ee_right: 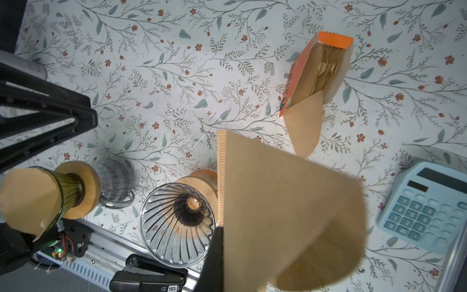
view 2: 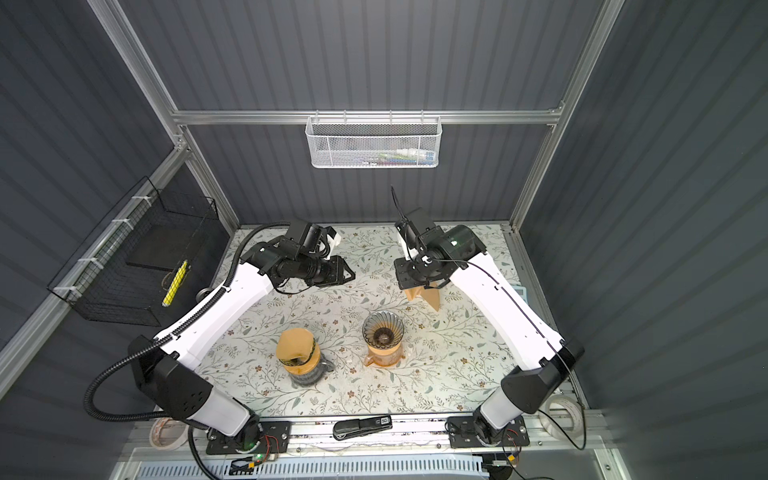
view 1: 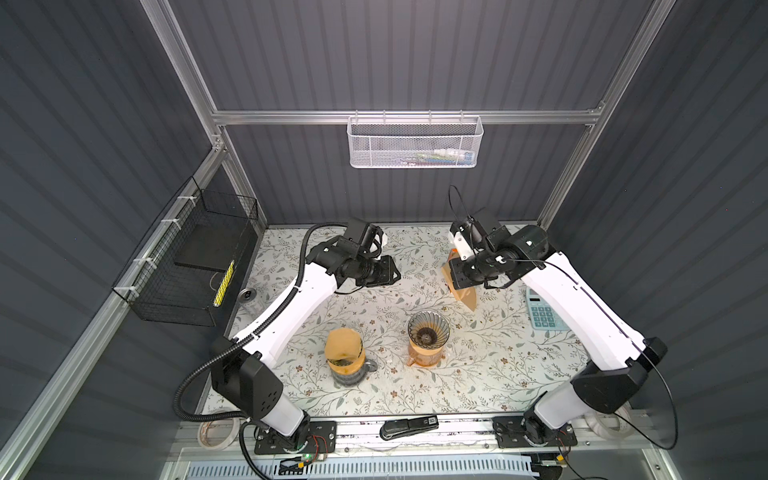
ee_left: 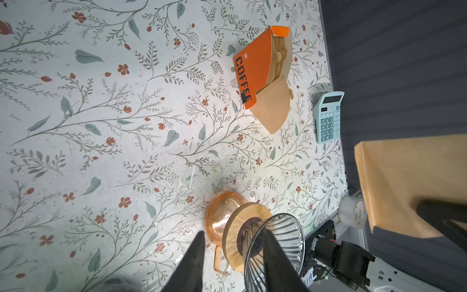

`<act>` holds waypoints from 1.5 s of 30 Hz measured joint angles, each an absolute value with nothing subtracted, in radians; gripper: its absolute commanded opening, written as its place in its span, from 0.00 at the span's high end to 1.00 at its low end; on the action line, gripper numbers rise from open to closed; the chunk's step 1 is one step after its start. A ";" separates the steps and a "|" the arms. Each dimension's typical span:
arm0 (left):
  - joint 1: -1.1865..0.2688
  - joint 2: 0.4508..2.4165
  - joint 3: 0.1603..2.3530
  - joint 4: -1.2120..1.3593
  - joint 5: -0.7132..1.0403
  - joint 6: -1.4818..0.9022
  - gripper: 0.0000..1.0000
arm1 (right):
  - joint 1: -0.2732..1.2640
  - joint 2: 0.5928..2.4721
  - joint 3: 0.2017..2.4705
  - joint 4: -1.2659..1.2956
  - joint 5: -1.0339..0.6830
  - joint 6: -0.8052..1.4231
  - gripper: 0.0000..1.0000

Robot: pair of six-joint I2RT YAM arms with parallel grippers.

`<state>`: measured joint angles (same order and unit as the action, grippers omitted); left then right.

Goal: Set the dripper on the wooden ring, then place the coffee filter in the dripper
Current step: 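Carry the filter over the glass dripper and lower it in with the right gripper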

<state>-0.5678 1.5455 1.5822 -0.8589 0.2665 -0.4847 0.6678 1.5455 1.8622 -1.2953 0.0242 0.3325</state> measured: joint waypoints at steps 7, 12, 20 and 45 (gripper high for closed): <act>-0.568 1.459 1.570 -0.921 0.230 -0.474 0.61 | 0.763 1.478 1.795 -1.357 -0.031 0.363 1.00; -0.568 1.411 1.539 -0.929 0.218 -0.474 0.61 | 0.809 1.473 1.746 -1.362 -0.041 0.394 1.00; -0.568 1.396 1.510 -0.924 0.221 -0.475 0.61 | 0.840 1.483 1.737 -1.361 -0.043 0.435 1.00; -0.568 1.394 1.484 -0.896 0.271 -0.479 0.61 | 0.870 1.625 1.704 -1.324 -0.058 0.456 0.97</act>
